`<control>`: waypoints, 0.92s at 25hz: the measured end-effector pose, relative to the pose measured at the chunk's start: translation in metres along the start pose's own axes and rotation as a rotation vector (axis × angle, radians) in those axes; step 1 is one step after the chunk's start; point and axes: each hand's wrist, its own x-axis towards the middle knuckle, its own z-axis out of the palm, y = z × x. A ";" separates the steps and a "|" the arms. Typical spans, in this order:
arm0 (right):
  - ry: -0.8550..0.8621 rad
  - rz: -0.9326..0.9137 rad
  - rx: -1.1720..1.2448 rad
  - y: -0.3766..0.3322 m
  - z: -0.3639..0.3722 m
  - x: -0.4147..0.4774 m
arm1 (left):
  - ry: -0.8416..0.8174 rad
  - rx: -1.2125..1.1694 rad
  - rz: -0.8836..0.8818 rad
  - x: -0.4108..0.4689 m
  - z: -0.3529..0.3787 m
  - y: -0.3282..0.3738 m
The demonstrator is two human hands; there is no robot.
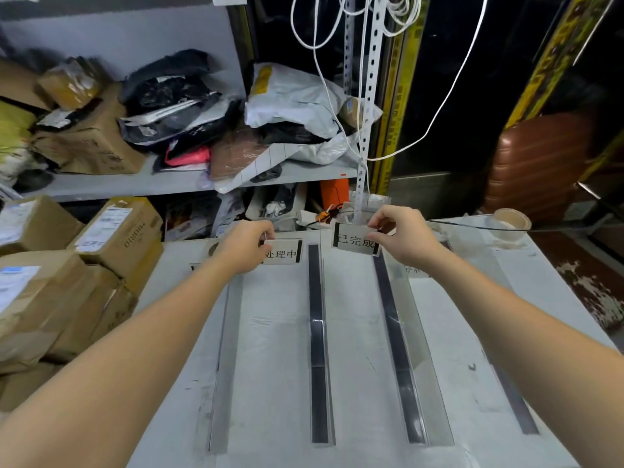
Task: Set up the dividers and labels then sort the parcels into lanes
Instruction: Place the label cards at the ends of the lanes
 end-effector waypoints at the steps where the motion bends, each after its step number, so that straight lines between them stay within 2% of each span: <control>1: 0.000 0.022 -0.003 0.004 0.001 0.001 | -0.017 0.012 -0.012 0.005 0.007 -0.002; 10: -0.023 0.160 -0.063 0.030 0.031 0.018 | -0.105 0.139 -0.091 0.056 0.066 -0.037; 15: -0.070 0.219 -0.081 0.047 0.053 0.027 | -0.226 0.093 -0.109 0.075 0.096 -0.062; 23: -0.107 0.250 -0.027 0.063 0.074 0.044 | -0.311 0.174 -0.135 0.095 0.114 -0.076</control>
